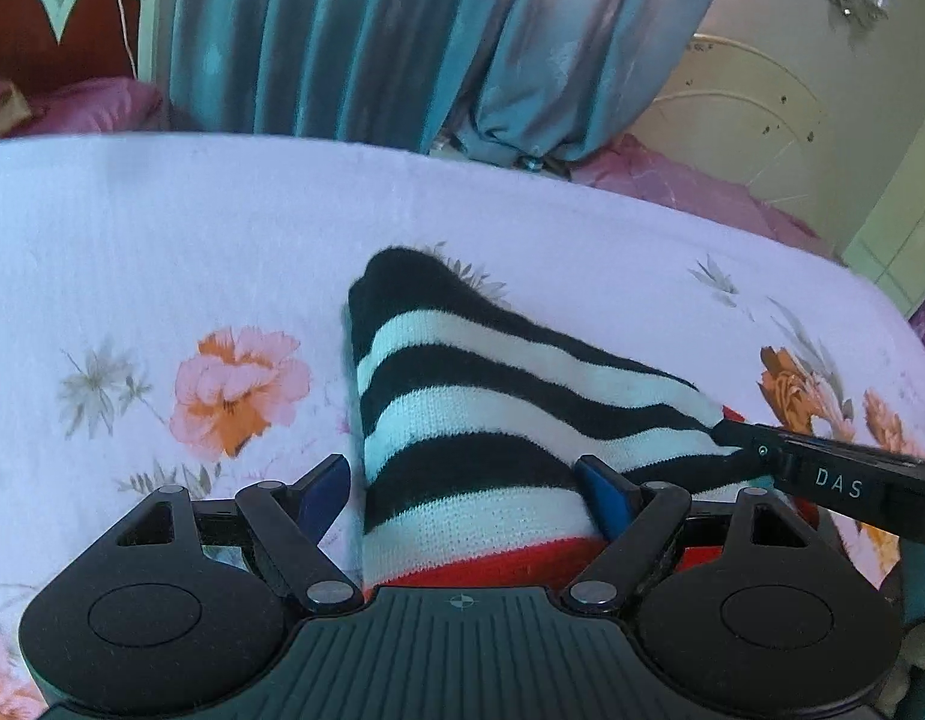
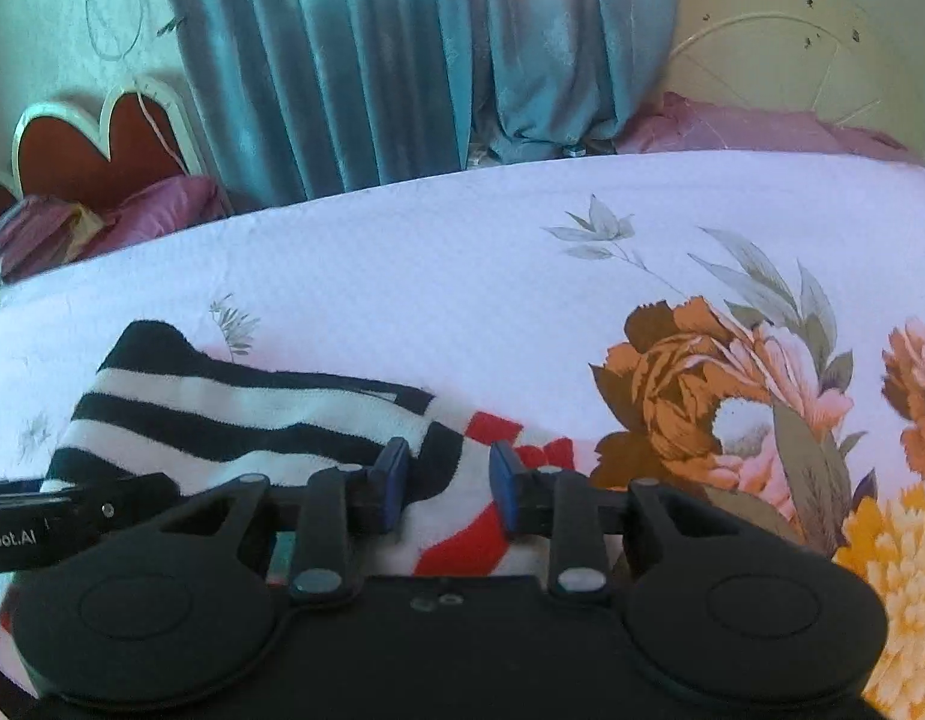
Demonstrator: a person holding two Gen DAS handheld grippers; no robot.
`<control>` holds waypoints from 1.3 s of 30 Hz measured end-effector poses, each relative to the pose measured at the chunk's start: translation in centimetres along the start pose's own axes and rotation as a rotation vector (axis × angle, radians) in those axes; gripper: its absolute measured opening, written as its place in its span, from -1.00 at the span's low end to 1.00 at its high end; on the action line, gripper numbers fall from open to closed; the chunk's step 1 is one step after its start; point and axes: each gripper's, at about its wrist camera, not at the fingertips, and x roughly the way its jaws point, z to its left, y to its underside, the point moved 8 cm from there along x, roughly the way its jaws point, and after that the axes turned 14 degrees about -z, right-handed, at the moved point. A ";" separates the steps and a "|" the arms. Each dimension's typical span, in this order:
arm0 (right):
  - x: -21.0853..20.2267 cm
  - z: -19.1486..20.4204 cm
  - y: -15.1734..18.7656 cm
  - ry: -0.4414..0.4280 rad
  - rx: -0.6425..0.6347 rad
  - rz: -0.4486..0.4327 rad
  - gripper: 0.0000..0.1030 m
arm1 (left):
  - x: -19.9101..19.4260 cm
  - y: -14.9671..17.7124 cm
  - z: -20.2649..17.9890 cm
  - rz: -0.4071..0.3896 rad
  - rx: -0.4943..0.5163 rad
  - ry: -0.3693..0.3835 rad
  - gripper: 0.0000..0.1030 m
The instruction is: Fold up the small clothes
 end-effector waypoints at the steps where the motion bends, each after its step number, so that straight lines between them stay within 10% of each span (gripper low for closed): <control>1: -0.3 0.1 -0.1 0.003 -0.007 -0.003 -0.46 | -0.3 -0.2 -0.4 -0.018 0.024 -0.004 0.58; 39: -15.9 1.7 5.0 -0.116 -0.093 -0.056 -0.45 | -14.1 6.6 -0.1 -0.014 0.052 0.048 0.58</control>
